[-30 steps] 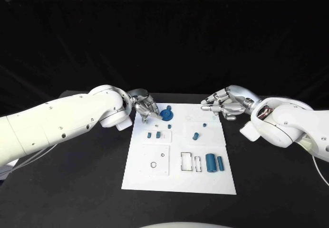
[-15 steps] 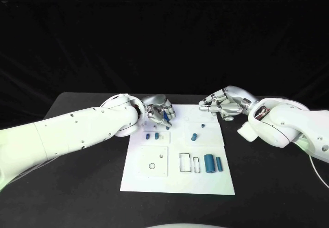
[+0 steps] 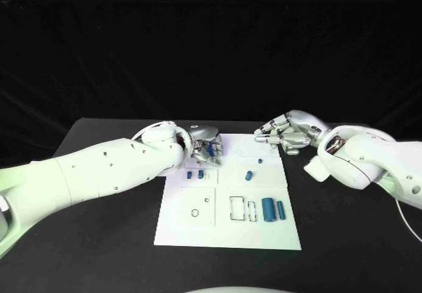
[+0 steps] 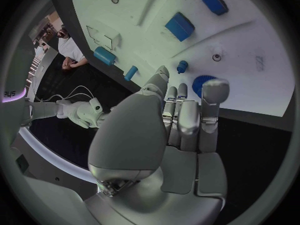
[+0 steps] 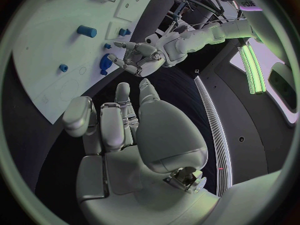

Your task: Assemble the parts on the task board

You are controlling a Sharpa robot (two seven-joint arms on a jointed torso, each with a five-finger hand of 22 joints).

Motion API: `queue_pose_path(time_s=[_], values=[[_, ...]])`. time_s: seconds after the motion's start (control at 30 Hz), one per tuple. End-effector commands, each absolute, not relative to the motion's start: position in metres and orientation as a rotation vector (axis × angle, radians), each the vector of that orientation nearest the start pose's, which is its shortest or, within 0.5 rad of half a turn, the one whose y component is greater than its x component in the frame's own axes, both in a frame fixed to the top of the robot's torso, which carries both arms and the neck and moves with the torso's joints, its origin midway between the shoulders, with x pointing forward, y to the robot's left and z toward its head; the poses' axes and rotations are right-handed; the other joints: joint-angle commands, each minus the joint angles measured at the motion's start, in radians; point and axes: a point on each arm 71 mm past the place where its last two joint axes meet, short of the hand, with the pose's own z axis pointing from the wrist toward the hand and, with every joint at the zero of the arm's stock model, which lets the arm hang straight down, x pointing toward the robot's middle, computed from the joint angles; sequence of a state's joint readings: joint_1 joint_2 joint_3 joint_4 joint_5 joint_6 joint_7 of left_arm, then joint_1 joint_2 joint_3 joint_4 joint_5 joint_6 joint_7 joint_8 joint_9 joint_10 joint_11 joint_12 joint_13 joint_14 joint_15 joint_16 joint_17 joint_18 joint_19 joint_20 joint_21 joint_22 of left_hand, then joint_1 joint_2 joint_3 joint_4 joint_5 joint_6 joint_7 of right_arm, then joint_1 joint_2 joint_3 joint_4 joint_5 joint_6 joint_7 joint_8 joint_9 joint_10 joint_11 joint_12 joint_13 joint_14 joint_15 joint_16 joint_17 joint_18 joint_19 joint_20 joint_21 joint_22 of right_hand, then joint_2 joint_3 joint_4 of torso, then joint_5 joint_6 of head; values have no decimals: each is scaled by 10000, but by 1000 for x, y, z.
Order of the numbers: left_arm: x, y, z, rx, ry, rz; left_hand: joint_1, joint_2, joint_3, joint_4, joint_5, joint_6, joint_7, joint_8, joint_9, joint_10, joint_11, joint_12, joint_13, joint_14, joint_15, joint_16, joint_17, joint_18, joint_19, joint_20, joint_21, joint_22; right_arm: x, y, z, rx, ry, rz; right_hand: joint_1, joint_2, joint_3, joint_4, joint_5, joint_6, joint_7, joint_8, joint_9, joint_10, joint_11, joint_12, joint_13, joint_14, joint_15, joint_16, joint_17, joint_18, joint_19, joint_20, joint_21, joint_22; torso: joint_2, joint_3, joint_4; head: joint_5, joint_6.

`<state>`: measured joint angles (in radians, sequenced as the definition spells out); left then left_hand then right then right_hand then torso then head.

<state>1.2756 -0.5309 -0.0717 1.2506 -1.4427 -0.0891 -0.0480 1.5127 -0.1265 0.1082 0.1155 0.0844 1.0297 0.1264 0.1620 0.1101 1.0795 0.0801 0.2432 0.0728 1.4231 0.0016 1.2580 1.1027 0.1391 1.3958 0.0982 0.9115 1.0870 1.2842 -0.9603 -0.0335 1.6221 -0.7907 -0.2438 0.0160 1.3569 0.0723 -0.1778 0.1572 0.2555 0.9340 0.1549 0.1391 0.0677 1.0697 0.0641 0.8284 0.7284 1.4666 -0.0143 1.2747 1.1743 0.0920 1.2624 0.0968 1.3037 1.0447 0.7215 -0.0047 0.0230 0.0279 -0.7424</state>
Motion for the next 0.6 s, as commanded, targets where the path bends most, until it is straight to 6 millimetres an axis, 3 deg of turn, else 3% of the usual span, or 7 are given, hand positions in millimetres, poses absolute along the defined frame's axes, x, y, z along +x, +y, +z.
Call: queue_pose_path(time_s=[0.03, 0.2, 0.6], values=[[531, 107, -187, 4150, 18336, -6044, -59, 47, 59, 13, 13, 121, -2, -91, -39, 126, -15, -98, -34, 158, -22, 347, 356, -243, 143, -3, 532, 425, 478, -226, -142, 3657, 17447, 10643, 60, -5, 21, -39, 46, -75, -22, 60, 9, -69, 14, 49, -13, 148, 37, -43, 1, 185, -55, 12, -42, -7, -4, 1, 7, 6, -14], [532, 106, -190, 4256, 18641, -5706, 8, 91, 206, -5, 19, 275, -24, -157, -85, 259, -41, -188, -55, 351, -45, 778, 826, -307, 236, -24, 1005, 824, 478, -225, -142, 3643, 17455, 10661, 81, 5, 23, -44, 47, -74, -22, 66, 10, -70, 13, 51, -19, 154, 36, -30, 19, 183, -48, 11, -39, 1, -1, -2, 0, 9, -31], [533, 105, -195, 4314, 18971, -5462, 22, 100, 439, 6, 24, 458, -33, -269, -152, 552, -95, -301, -45, 507, -96, 1131, 1182, -419, 393, -52, 1740, 1424, 478, -225, -142, 3626, 17457, 10684, 81, 5, 23, -44, 47, -74, -22, 66, 10, -70, 13, 51, -19, 154, 36, -30, 19, 183, -48, 11, -39, 1, -4, -2, 14, -9, -56]])
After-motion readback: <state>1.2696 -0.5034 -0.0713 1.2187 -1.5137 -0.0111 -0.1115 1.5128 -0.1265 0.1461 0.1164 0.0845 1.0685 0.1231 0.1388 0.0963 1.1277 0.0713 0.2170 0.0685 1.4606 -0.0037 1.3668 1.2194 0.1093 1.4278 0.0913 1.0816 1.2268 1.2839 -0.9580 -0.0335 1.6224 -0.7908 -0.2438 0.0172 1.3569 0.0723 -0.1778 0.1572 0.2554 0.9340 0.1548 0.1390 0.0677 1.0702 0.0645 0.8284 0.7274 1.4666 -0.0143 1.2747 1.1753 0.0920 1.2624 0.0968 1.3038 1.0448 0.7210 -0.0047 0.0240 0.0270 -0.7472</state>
